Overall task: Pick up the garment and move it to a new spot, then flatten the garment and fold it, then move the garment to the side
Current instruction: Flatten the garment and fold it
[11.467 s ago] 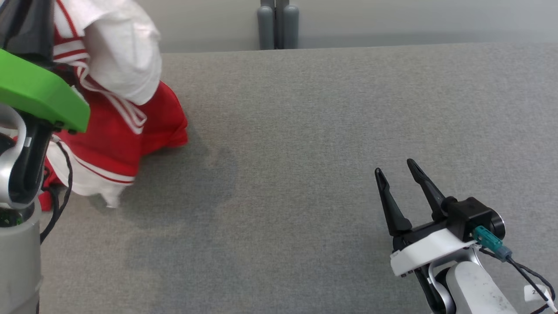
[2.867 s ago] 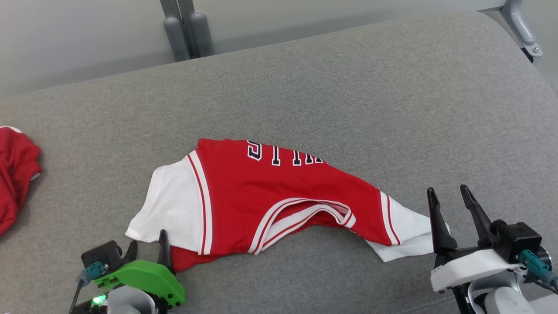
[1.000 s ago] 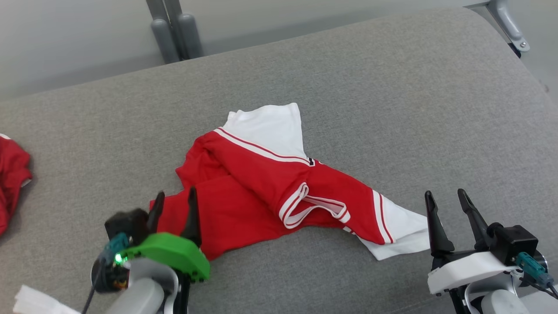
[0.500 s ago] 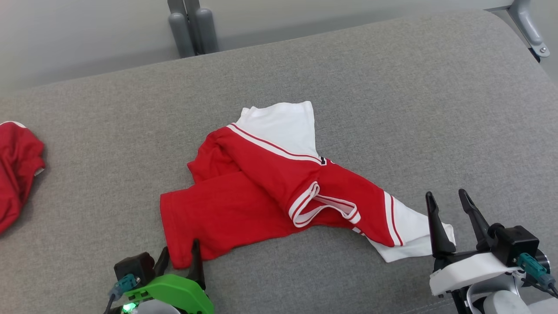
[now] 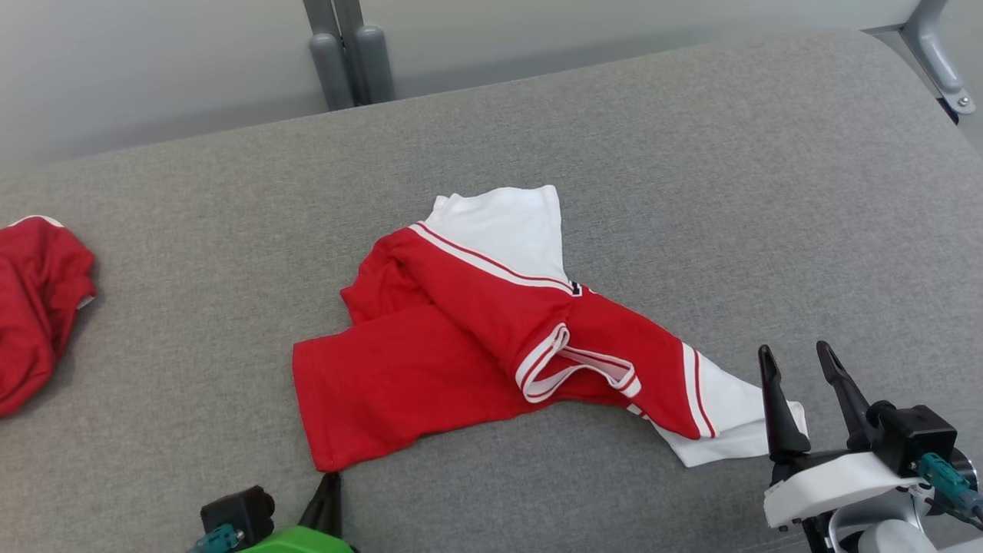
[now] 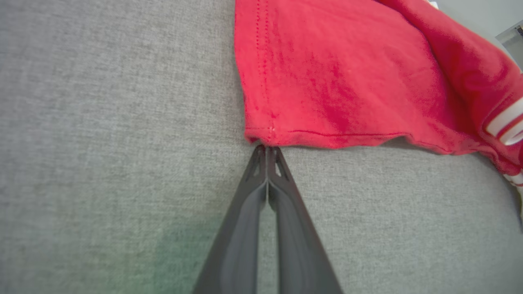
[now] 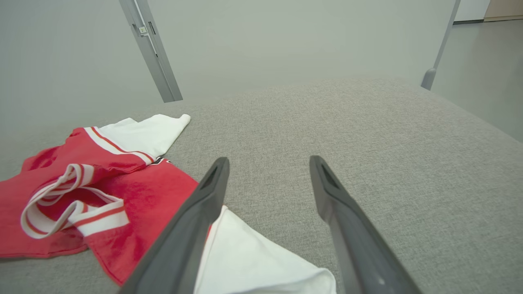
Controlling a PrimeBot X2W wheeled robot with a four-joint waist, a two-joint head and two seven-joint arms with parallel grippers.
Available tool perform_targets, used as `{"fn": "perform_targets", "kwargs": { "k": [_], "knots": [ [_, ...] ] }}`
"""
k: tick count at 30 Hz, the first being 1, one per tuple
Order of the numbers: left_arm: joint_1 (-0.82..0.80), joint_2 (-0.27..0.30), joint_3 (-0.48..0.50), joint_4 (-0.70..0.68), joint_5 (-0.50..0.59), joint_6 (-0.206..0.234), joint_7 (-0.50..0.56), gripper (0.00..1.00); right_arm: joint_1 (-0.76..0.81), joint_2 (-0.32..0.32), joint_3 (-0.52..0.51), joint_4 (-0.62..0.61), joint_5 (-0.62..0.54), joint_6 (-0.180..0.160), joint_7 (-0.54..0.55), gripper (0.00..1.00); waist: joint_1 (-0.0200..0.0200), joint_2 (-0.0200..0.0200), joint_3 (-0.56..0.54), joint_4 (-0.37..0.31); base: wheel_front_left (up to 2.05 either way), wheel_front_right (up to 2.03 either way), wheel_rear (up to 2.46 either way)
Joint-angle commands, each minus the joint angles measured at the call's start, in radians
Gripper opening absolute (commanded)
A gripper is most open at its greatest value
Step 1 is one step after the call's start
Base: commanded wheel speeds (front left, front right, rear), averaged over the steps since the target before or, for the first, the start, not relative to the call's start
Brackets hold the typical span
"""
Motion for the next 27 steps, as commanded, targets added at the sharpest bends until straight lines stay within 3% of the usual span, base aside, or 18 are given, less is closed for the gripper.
{"fn": "perform_targets", "kwargs": {
  "k": [1,8,9,10,11,14,19,27],
  "knots": [
    [0.034,0.022,0.013,-0.009,-0.006,0.01,-0.009,0.0,0.017,0.0,0.0,0.0,-0.003,0.0,-0.003,1.0,0.0,-0.0001,-0.01,0.014,0.0,0.0,0.0],
    [0.116,0.071,0.045,-0.106,-0.03,0.034,-0.014,0.0,0.018,-0.006,0.004,0.0,-0.005,0.0,-0.003,1.0,0.0,-0.0001,-0.013,0.045,0.0,0.0,0.0],
    [0.121,0.073,0.05,-0.114,-0.024,0.036,-0.021,0.15,0.017,-0.007,0.004,0.001,-0.005,0.0,-0.003,1.0,0.0,-0.0001,-0.014,0.046,0.0,0.0,0.0],
    [0.126,0.072,0.06,-0.125,-0.014,0.038,-0.034,0.38,0.016,-0.008,0.004,0.001,-0.006,0.0,-0.003,1.0,0.0,-0.0001,-0.018,0.047,0.0,0.0,0.0],
    [0.129,0.069,0.076,-0.134,0.004,0.04,-0.046,1.0,0.017,-0.009,0.002,-0.002,-0.007,0.0,-0.003,1.0,0.0,-0.0001,-0.022,0.047,0.0,0.0,0.0],
    [0.148,0.05,0.127,-0.147,0.074,0.046,-0.065,1.0,0.023,-0.015,-0.011,-0.016,-0.017,0.0,-0.003,1.0,0.0,-0.0001,-0.032,0.044,0.0,0.0,0.0],
    [0.203,-0.032,0.31,-0.188,0.297,-0.005,-0.067,1.0,0.049,-0.034,-0.031,-0.047,-0.039,0.0,-0.003,1.0,0.0,-0.0001,-0.08,0.039,0.0,0.0,0.0],
    [0.316,-0.215,0.587,-0.255,0.617,-0.203,-0.066,1.0,0.091,-0.06,-0.057,-0.087,-0.062,0.0,-0.003,1.0,0.0,-0.0001,-0.15,0.023,0.0,0.0,0.0]
  ]
}}
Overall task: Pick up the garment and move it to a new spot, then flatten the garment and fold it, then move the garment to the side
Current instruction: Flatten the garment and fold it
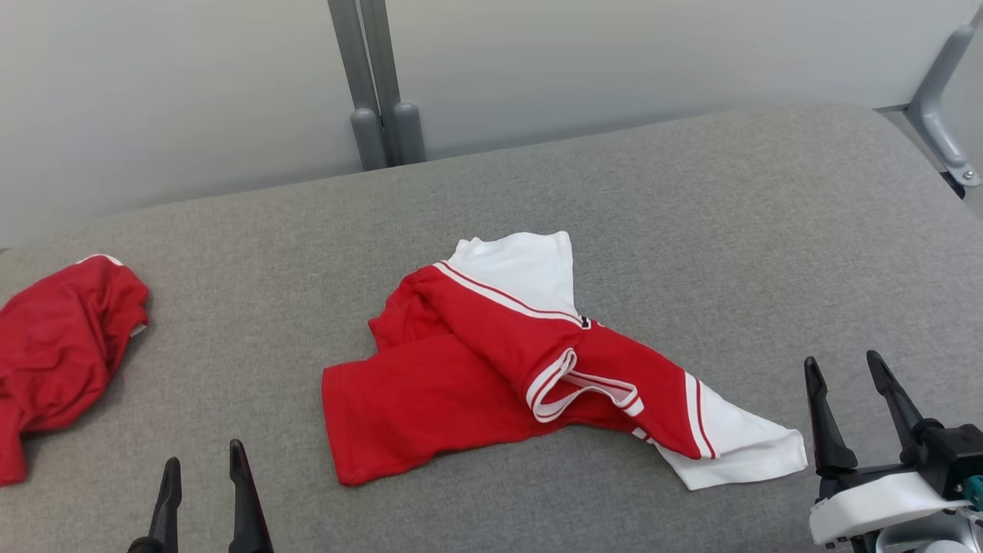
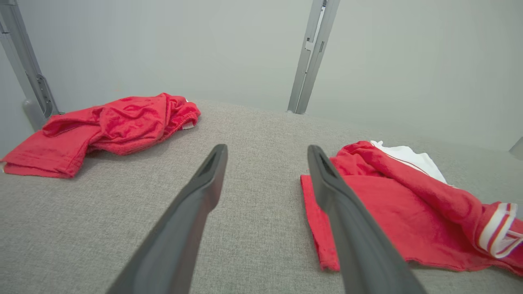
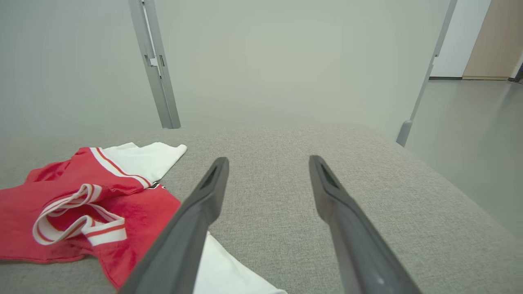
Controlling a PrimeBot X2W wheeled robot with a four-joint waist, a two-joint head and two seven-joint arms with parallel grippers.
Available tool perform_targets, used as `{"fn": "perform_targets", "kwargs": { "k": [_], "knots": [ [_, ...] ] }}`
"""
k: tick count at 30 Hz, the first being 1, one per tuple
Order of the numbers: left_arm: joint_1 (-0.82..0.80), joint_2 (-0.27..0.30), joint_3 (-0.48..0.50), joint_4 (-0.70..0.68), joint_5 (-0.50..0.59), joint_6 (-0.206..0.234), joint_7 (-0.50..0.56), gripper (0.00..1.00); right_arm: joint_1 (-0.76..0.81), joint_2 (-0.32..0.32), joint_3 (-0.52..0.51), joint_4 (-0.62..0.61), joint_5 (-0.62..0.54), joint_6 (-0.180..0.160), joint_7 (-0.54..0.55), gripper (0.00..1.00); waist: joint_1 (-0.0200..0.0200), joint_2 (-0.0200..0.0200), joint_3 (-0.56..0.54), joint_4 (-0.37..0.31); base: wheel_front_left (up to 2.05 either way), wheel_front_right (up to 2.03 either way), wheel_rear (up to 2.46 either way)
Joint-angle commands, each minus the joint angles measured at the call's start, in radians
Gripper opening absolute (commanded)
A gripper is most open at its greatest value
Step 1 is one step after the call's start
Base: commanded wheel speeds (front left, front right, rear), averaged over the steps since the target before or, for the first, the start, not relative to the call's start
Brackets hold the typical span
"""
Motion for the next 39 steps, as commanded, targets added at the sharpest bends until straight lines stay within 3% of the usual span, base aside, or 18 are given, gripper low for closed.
{"fn": "perform_targets", "kwargs": {
  "k": [1,8,14,19,39],
  "knots": [
    [0.026,-0.029,0.034,-0.01,0.043,-0.036,-0.003,1.0,0.018,-0.001,-0.005,-0.008,-0.011,0.0,-0.003,1.0,0.0,-0.0001,-0.026,-0.009,0.0,0.0,0.0],
    [0.039,-0.089,0.105,0.045,0.17,-0.198,-0.002,1.0,0.034,-0.011,0.005,0.002,-0.045,0.0,-0.003,1.0,0.0,-0.0001,-0.052,0.011,0.0,0.0,0.0],
    [0.04,-0.099,0.149,0.081,0.215,-0.253,-0.002,1.0,0.009,-0.005,0.035,0.018,-0.054,0.0,-0.003,1.0,0.0,-0.0001,-0.056,0.033,0.0,0.0,0.0],
    [0.04,-0.101,0.156,0.084,0.209,-0.266,-0.002,1.0,-0.002,-0.005,0.037,0.027,-0.051,0.0,-0.003,1.0,0.0,-0.0001,-0.052,0.056,0.0,0.0,0.0],
    [0.021,-0.101,0.142,0.055,0.191,-0.237,-0.002,1.0,-0.017,-0.002,0.056,0.041,-0.037,0.0,-0.003,1.0,0.0,-0.0001,-0.03,0.095,0.0,0.0,0.0]
  ]
}}
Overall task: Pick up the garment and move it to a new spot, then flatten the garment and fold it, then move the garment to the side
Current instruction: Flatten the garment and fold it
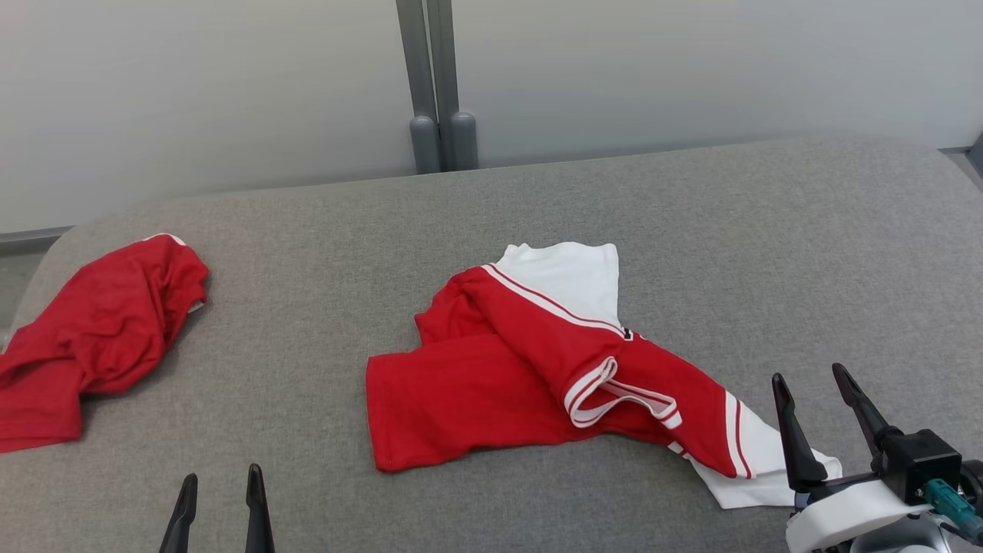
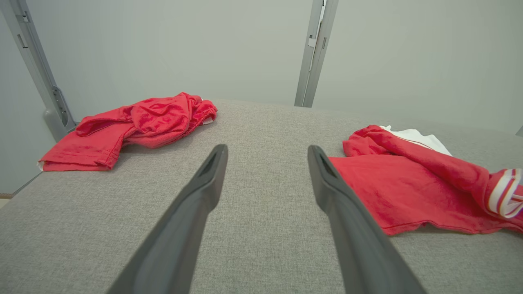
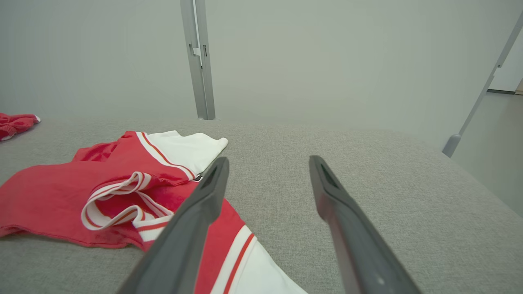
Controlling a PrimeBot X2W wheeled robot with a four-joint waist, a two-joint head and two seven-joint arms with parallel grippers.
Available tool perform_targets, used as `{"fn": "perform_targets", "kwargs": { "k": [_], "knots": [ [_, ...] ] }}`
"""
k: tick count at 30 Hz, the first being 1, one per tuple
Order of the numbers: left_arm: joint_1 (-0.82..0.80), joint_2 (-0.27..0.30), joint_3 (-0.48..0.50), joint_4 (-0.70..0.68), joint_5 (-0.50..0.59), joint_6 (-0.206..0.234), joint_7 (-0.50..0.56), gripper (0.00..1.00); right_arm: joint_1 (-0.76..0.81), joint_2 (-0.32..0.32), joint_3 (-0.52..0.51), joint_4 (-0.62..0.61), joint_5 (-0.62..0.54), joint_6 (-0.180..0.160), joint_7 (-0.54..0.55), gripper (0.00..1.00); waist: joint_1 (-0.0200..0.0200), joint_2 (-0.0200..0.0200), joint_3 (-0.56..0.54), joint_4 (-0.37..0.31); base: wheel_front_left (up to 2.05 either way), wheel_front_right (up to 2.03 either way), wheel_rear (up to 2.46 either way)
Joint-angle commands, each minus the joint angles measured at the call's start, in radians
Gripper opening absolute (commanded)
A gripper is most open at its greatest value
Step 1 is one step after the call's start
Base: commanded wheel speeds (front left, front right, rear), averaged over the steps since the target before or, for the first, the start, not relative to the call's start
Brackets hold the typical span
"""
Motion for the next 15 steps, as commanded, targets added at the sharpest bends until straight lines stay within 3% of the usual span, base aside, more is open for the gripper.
{"fn": "perform_targets", "kwargs": {
  "k": [1,9,15],
  "knots": [
    [-0.01,-0.001,0.0,0.001,0.001,0.005,-0.001,1.0,-0.013,-0.002,0.003,0.0,0.004,0.0,-0.003,1.0,0.0,0.0,0.002,0.0,0.0,0.0,0.0],
    [-0.024,-0.001,-0.012,-0.014,0.016,0.007,-0.001,1.0,-0.013,-0.012,0.007,-0.012,-0.005,0.0,-0.003,1.0,0.0,0.0,0.01,-0.015,0.0,0.0,0.0],
    [-0.026,0.0,-0.065,0.019,0.02,0.011,-0.001,1.0,0.051,-0.131,0.071,0.08,-0.025,0.0,0.024,1.0,0.0,0.0,0.015,-0.03,0.0,0.0,0.0]
  ]
}}
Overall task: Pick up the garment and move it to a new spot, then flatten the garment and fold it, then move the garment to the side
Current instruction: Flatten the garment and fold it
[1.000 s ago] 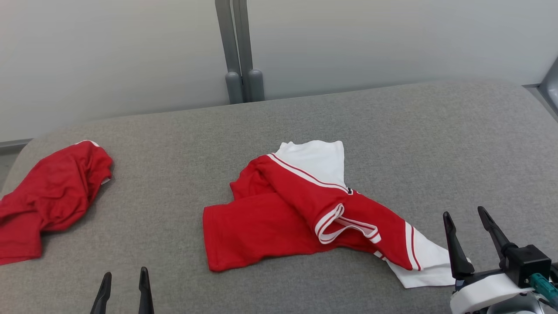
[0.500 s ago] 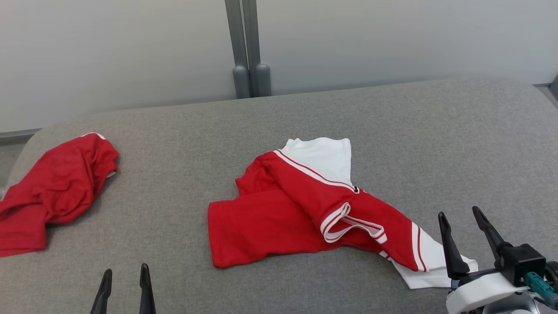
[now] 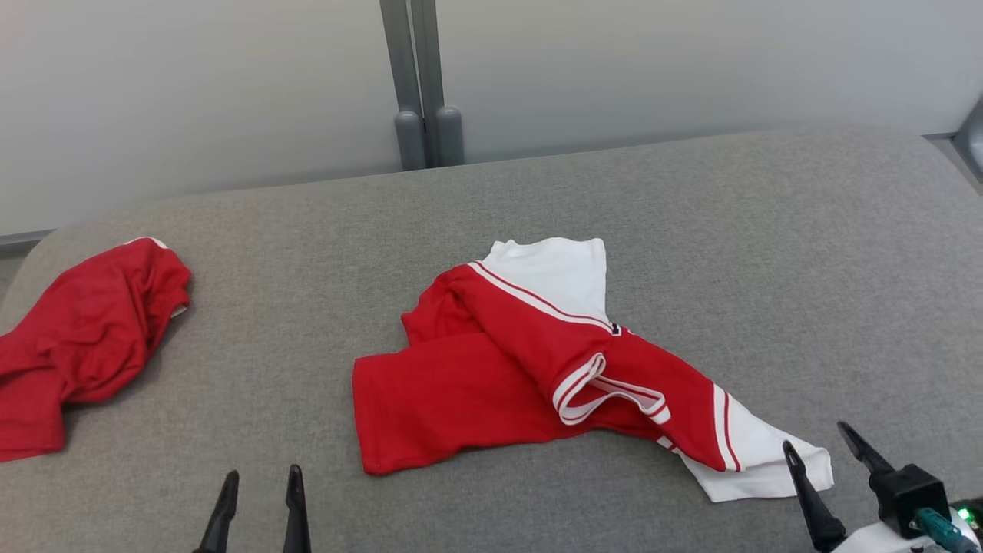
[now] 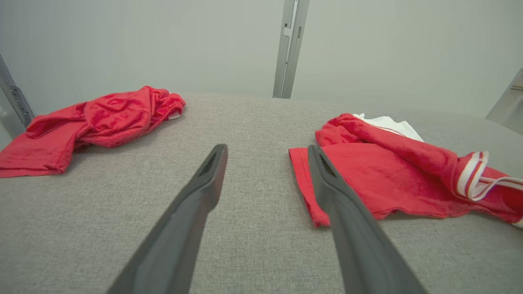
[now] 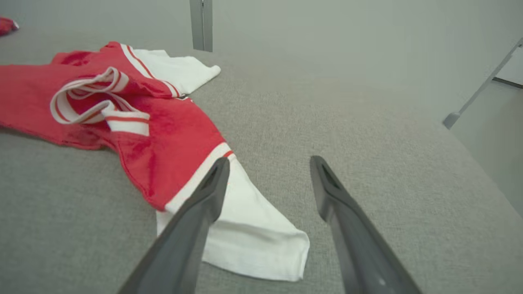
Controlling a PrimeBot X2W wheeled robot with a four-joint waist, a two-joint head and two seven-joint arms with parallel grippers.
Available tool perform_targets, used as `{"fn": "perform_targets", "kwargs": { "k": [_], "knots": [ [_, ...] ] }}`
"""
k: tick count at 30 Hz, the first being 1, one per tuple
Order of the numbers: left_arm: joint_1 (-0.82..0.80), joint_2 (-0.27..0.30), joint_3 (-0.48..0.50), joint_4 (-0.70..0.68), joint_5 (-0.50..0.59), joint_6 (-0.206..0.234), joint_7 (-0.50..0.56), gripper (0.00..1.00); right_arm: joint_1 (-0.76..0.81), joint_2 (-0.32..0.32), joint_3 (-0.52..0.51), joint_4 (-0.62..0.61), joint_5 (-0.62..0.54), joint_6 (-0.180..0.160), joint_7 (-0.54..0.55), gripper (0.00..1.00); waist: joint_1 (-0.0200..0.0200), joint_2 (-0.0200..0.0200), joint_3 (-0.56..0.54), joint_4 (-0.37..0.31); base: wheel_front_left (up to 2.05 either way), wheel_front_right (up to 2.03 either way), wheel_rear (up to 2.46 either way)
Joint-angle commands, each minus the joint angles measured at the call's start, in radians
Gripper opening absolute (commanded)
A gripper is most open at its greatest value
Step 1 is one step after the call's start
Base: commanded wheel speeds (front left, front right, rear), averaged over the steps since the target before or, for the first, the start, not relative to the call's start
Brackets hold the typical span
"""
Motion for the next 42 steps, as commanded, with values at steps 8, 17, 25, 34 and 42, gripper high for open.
{"fn": "perform_targets", "kwargs": {
  "k": [8,17,25,34,42],
  "knots": [
    [-0.087,0.001,-0.086,0.106,-0.032,0.035,0.11,1.0,-0.002,-0.145,0.093,0.068,0.126,0.0,0.196,1.0,0.0,0.0,0.069,-0.027,0.0,0.0,0.0],
    [-0.212,0.003,-0.126,0.2,-0.043,0.054,0.219,1.0,-0.107,-0.21,0.152,0.089,0.198,0.0,0.241,1.0,0.0,0.0,0.144,-0.036,0.0,0.0,0.0],
    [-0.277,0.009,-0.127,0.28,-0.042,0.066,0.227,1.0,-0.165,-0.239,0.237,0.109,0.247,0.0,0.24,1.0,0.0,0.0,0.183,-0.029,0.0,0.0,0.0],
    [-0.315,0.004,-0.156,0.326,-0.099,0.03,0.223,1.0,-0.197,-0.252,0.275,0.149,0.272,0.0,0.212,1.0,0.0,0.0,0.194,-0.035,0.0,0.0,0.0],
    [-0.347,0.001,-0.215,0.352,-0.144,0.043,0.278,1.0,-0.231,-0.238,0.31,0.168,0.286,0.0,0.202,1.0,0.0,0.0,0.229,-0.043,0.0,0.0,0.0]
  ]
}}
